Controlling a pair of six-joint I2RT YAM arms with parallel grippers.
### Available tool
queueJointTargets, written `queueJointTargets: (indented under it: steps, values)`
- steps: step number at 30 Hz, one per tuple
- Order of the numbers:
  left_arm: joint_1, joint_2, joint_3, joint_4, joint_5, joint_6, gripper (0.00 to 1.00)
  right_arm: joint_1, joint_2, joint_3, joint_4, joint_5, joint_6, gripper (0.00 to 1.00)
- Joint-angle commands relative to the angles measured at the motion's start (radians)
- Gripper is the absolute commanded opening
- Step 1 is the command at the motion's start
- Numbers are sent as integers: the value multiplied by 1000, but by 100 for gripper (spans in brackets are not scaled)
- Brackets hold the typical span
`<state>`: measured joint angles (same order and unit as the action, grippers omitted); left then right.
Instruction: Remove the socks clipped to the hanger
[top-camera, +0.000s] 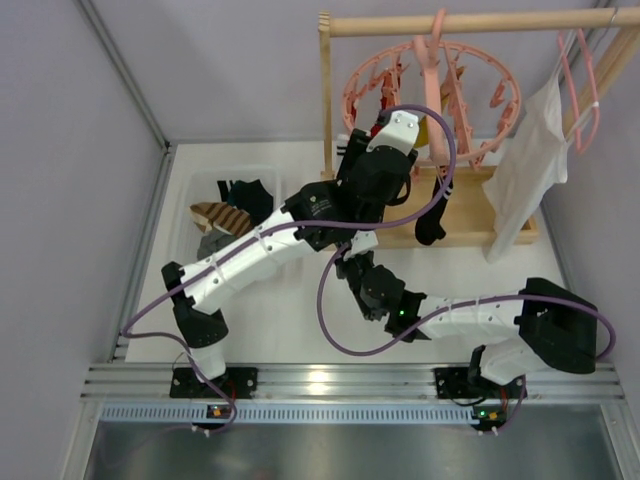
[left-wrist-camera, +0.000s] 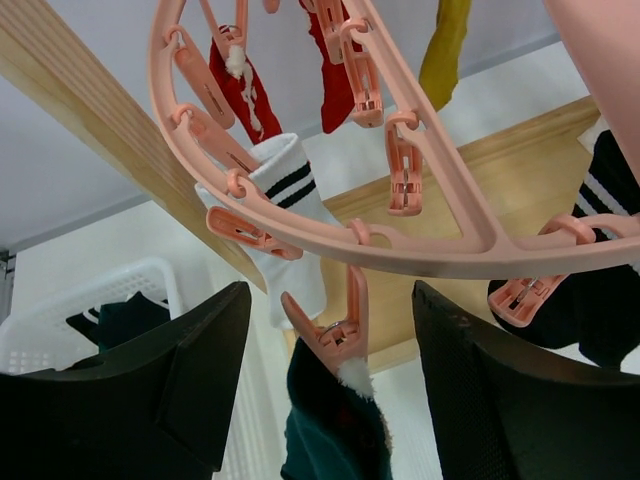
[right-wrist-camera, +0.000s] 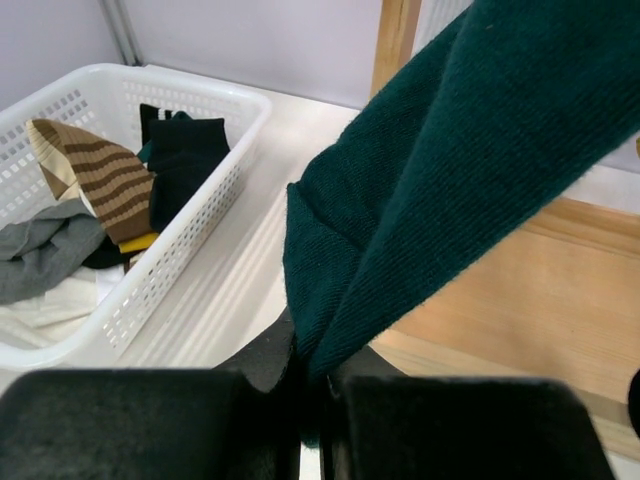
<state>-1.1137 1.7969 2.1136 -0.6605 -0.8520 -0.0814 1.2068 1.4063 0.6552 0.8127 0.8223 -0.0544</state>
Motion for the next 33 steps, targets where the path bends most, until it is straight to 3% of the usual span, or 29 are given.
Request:
queueJointTargets:
  steps: [1, 10, 18, 21, 24, 25, 30, 33]
  values:
    - [3, 19, 45, 12, -32, 22, 66, 33, 10, 43, 6, 1, -15, 0]
    - [35, 55, 59, 12, -35, 23, 57, 43, 2, 37, 11, 3, -21, 0]
    - [48, 70, 78, 15, -6, 19, 18, 54, -16, -3, 25, 12, -9, 0]
    - [49, 68, 80, 13, -1, 15, 11, 65, -41, -46, 36, 27, -1, 0]
    - [51, 56, 66, 15, 13, 6, 16, 80, -90, -103, 33, 32, 22, 0]
    - [51, 49, 51, 15, 21, 0, 25, 88, -125, -121, 17, 28, 43, 0]
    - [51, -13, 3, 16, 73, -35, 46, 92, -288, -249, -66, -63, 146, 0]
    - [52, -57, -35, 16, 70, -46, 64, 92, -358, -293, -159, -75, 180, 0]
